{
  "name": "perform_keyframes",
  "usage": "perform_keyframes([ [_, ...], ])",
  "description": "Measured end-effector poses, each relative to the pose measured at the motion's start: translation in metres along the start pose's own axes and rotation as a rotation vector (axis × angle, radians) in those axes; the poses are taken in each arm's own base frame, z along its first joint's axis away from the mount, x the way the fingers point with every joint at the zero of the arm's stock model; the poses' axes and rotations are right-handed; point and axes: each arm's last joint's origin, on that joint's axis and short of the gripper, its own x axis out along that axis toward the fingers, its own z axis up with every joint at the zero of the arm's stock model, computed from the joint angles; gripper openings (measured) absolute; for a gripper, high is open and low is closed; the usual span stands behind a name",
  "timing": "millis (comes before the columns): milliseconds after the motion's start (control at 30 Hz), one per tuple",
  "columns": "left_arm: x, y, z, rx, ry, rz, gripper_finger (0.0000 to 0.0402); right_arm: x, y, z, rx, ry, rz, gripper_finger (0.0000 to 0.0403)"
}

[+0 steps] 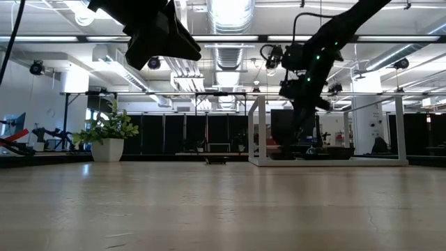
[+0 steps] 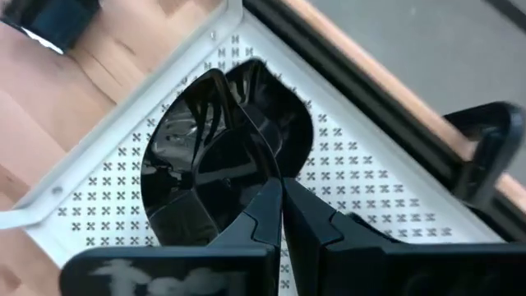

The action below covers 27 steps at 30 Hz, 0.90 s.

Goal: Pick & Place Mini shaped plates
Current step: Stack the leaf shaped plate on top of the other leaf shaped plates on the shelf

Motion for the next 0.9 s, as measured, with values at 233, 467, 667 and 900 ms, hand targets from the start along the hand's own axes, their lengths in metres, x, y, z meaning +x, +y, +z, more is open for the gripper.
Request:
perform_keyframes([
  [233, 0.000, 0.000, 0.000, -0.004, 0.000, 0.000, 0.0090, 0.021, 0.000, 0.003, 0.003, 0.002, 0.008, 0.0008],
  [467, 0.000, 0.000, 0.000, -0.004, 0.000, 0.000, 0.0090, 0.025, -0.004, 0.003, 0.002, 0.010, 0.001, 0.0008],
  [667, 0.000, 0.000, 0.000, -0.004, 0.000, 0.000, 0.0090, 0.025, -0.004, 0.007, -0.021, -0.027, 0.003, 0.0008],
  [900, 0.000, 0.000, 0.000, -0.004, 0.000, 0.000, 0.0090, 0.025, -0.004, 0.009, -0.051, -0.053, 0.003, 0.0008],
])
